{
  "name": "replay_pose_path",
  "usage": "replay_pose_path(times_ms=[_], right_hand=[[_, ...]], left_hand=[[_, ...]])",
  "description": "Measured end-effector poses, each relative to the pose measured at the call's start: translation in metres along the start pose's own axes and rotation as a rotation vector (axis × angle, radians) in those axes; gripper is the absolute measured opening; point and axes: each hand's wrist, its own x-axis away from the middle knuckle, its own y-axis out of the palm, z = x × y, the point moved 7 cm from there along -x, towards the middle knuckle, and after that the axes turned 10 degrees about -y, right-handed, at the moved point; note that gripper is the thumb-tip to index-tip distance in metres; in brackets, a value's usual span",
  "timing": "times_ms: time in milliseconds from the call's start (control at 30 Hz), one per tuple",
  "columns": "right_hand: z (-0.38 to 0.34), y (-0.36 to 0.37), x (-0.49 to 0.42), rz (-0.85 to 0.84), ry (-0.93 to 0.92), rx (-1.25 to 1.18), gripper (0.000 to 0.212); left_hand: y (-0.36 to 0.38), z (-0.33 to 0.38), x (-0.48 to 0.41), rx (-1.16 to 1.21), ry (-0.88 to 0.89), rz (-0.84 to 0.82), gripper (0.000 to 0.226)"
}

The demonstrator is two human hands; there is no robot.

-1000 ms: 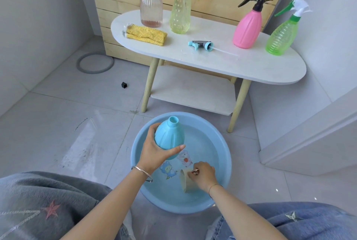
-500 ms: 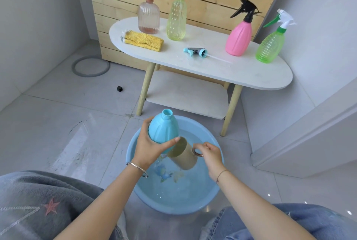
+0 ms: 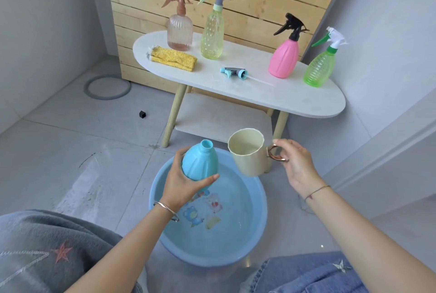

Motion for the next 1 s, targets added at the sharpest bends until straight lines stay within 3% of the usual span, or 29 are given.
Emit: replay_pose_path(times_ms=[267,533,700,1000], right_hand=[[-0.033,-0.001,0.004,-0.020,-0.108,-0.014,0.041],[-0.050,0.019,0.017,-0.108,-0.263,0.171,0.033],[-0.065,0.030,0.026,-0.138,-0.403,0.299,0.047],[-0.079,0.042,0.032,-0.152,-0.567,0.454,0.045]], left_hand=[[0.013,-0.011,0.005,-0.063,0.005,-0.042,0.082],[0.018,-0.016,0.006,-0.110,0.010,-0.063,0.085],[0.019,-0.020,0.005,-0.141,0.003,-0.059,0.086],[0.021,-0.024,0.006,-0.149,0.002,-0.074,0.085]])
